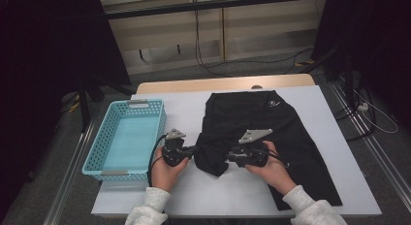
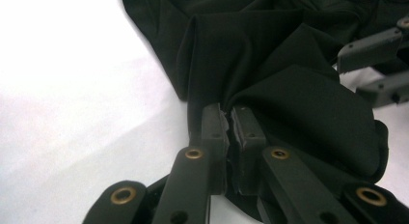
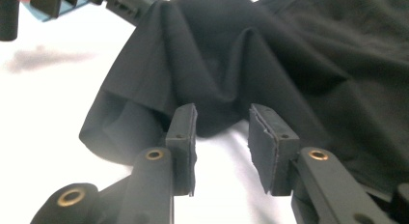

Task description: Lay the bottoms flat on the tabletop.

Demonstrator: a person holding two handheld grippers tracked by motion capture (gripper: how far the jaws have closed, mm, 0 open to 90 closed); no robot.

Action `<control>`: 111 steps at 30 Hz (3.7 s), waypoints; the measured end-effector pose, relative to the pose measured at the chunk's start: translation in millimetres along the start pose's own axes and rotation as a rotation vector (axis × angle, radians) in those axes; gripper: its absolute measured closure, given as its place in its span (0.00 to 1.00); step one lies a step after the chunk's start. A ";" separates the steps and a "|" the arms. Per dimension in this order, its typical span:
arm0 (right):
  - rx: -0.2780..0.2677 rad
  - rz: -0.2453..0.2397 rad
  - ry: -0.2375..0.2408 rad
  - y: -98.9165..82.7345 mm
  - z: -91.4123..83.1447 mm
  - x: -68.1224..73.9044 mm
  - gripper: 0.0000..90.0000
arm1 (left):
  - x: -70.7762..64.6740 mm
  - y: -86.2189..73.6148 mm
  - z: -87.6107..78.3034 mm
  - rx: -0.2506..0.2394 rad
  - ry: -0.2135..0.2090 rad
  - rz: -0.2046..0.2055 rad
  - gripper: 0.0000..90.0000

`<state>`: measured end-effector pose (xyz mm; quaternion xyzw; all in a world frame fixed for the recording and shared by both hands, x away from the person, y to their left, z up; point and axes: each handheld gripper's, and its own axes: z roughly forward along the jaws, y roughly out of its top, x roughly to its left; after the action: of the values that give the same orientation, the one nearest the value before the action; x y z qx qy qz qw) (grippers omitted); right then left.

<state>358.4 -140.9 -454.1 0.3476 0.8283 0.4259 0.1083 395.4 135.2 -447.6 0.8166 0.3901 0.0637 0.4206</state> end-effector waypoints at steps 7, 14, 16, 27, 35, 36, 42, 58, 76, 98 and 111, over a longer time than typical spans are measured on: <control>0.029 -0.064 0.052 1.9 7.8 14.9 0.63 | -2.8 0.0 -1.9 0.001 -0.006 -0.005 0.95; 0.045 -0.082 0.038 1.1 14.4 19.7 0.57 | -6.7 1.4 -2.0 0.006 -0.027 0.005 0.95; 0.036 -0.082 0.016 0.6 14.9 18.7 0.82 | -8.2 2.1 -2.2 0.000 -0.037 0.005 0.95; -0.100 -0.004 -0.022 13.7 -26.9 -0.4 1.00 | -12.8 9.2 -13.9 -0.031 -0.064 0.020 0.98; -0.074 -0.009 -0.026 11.6 -22.9 -0.1 0.91 | 0.6 5.5 -20.4 -0.032 -0.018 -0.023 0.98; -0.065 -0.012 -0.025 11.3 -21.4 0.9 0.90 | 1.3 4.9 -20.6 -0.031 -0.020 -0.027 0.98; 0.009 -0.038 0.011 6.8 -8.6 9.6 0.80 | -0.9 3.7 -16.8 -0.020 -0.021 -0.018 0.96; 0.103 -0.125 0.070 -2.7 15.6 32.4 0.70 | -5.2 4.0 -12.4 -0.028 -0.062 -0.018 0.90; 0.108 -0.069 0.039 -20.6 -19.8 8.3 1.00 | -12.3 4.4 -19.3 -0.040 -0.081 0.011 0.61; 0.069 -0.025 -0.029 -28.8 -34.0 0.3 1.00 | -39.1 -25.8 -14.3 0.088 -0.110 0.159 0.69; 0.069 -0.017 -0.041 -31.2 -33.7 -2.3 1.00 | -51.9 -22.4 0.1 0.167 -0.155 0.187 1.00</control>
<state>329.0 -175.9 -458.0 0.3528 0.8430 0.3889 0.1168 346.7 106.9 -452.5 0.8840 0.2825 0.0069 0.3723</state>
